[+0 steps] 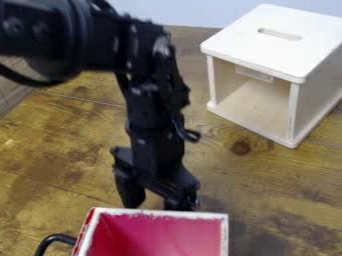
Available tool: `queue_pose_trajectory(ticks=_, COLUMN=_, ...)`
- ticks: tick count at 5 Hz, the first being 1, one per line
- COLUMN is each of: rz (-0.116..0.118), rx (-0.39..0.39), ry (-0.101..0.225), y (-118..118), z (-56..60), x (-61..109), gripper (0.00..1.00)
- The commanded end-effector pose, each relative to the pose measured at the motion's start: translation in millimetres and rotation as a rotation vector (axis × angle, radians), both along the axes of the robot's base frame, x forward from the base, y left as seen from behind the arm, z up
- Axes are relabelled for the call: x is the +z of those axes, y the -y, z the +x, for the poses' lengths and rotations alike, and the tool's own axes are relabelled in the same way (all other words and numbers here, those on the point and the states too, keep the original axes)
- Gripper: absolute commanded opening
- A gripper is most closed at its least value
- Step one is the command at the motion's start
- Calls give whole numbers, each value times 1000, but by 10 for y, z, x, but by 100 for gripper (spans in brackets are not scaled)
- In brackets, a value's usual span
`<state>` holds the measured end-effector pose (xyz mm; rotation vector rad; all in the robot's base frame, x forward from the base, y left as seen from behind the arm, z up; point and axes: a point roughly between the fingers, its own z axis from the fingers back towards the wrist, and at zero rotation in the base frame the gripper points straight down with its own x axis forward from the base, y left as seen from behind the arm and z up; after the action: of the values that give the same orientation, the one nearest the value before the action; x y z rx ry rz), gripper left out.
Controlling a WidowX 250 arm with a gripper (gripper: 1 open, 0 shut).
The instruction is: Close the drawer
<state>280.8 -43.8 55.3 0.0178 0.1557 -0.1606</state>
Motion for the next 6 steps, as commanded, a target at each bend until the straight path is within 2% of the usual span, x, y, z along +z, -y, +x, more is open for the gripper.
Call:
queue_pose_trajectory(ticks=1, rz=0, rx=16, ry=14, y=161, z=-1, x=12, gripper=100)
queue_pose_trajectory(ticks=2, rz=1, rx=111, ry=-14, y=198, z=-42, x=11, gripper=0)
queue_pose_trajectory(ticks=3, rz=4, rx=209, ry=-35, y=215, z=-62, x=11, gripper=100)
queue_pose_trajectory(ticks=4, rz=3, rx=310, ry=-52, y=249, z=-63, x=23, gripper=100)
queue_pose_trajectory(ticks=6, rz=14, rx=364, ry=-87, y=268, z=-12, x=39, gripper=100)
